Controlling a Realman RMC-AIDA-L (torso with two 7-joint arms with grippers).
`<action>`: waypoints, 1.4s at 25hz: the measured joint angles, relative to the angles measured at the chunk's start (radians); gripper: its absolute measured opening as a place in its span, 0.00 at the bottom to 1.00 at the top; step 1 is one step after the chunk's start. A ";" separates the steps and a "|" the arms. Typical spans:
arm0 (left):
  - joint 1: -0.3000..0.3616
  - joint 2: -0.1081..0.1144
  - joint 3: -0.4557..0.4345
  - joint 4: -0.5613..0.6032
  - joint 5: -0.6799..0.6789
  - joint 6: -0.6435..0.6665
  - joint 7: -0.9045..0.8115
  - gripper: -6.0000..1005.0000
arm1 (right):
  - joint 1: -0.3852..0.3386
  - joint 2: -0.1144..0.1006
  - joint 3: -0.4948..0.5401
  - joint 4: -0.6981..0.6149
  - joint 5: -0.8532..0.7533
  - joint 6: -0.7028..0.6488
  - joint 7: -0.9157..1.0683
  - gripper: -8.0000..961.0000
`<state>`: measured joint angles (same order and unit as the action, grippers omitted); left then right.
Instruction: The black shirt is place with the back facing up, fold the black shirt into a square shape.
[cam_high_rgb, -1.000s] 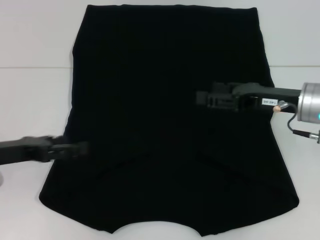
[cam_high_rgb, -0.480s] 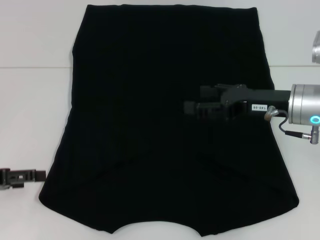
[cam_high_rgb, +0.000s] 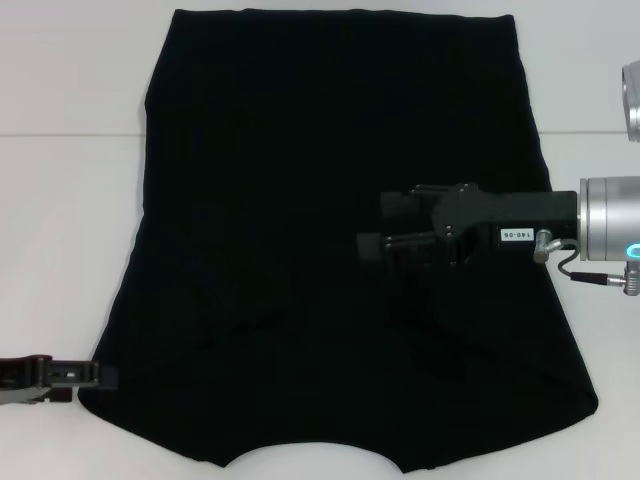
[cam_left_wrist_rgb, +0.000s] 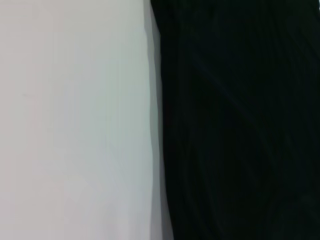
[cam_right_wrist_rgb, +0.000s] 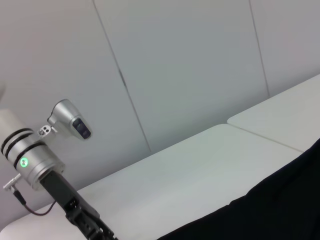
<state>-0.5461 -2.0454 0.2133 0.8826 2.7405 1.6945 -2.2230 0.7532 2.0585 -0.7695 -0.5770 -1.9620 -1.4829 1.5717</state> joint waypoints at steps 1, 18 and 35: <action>-0.003 0.001 0.006 -0.009 0.001 -0.010 0.000 0.86 | 0.000 0.000 0.002 0.000 0.001 0.001 0.000 0.95; -0.031 0.005 0.052 -0.050 0.006 -0.063 0.005 0.79 | -0.015 -0.002 0.017 0.004 0.025 0.000 -0.001 0.93; -0.028 0.002 0.074 -0.058 0.005 -0.097 0.005 0.16 | -0.017 -0.002 0.030 -0.001 0.025 -0.011 0.000 0.91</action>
<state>-0.5742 -2.0431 0.2868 0.8251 2.7451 1.5979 -2.2181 0.7366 2.0569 -0.7394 -0.5783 -1.9375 -1.4940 1.5718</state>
